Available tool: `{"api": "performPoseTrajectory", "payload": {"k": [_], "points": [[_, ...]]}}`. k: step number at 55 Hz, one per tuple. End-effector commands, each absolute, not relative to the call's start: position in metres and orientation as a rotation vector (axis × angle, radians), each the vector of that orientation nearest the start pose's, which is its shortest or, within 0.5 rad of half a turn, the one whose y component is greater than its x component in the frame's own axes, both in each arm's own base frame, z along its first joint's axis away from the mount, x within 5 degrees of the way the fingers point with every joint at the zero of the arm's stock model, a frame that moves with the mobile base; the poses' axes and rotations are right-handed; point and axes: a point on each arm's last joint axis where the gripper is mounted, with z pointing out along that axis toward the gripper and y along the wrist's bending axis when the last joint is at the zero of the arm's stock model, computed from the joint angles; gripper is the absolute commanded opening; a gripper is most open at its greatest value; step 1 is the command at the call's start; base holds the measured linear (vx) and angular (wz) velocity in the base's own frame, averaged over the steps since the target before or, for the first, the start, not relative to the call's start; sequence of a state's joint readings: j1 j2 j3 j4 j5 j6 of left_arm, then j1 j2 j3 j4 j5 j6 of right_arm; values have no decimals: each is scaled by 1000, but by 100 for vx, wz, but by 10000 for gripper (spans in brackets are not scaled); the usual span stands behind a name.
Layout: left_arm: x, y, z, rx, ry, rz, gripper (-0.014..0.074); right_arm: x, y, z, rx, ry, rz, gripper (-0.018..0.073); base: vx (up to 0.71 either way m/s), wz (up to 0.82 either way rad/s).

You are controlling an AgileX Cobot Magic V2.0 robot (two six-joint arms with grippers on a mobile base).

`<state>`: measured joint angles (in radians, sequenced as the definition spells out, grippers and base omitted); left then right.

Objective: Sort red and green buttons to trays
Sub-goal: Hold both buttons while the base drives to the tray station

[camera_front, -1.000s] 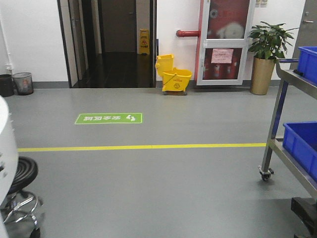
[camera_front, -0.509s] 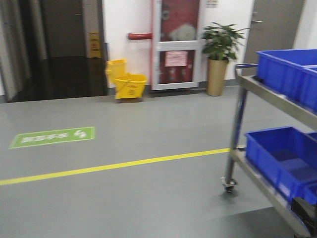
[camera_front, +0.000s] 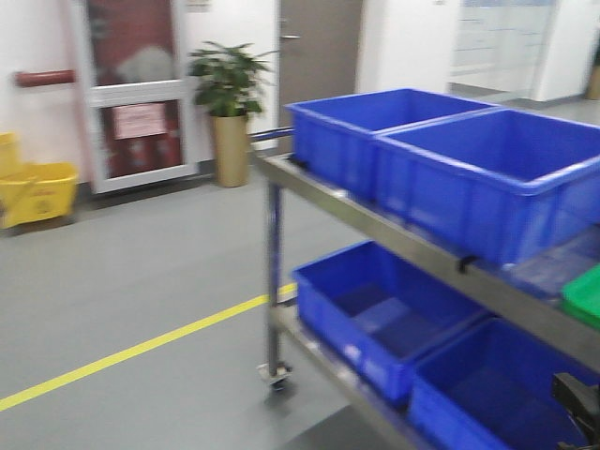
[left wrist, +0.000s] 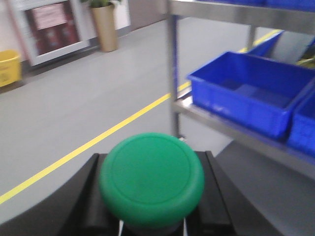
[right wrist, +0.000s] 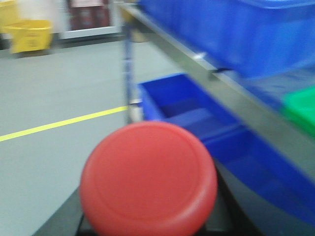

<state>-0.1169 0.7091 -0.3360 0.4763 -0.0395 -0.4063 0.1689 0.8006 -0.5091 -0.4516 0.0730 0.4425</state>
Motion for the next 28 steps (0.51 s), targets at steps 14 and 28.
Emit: {"api": "performPoseTrajectory", "payload": {"k": [14, 28], "points": [[147, -22, 279, 183, 1718, -97, -3, 167, 29, 318, -168, 1723, 107, 3, 41, -87], [147, -22, 279, 183, 1719, -97, -3, 167, 29, 318, -168, 1723, 107, 3, 33, -86]]}}
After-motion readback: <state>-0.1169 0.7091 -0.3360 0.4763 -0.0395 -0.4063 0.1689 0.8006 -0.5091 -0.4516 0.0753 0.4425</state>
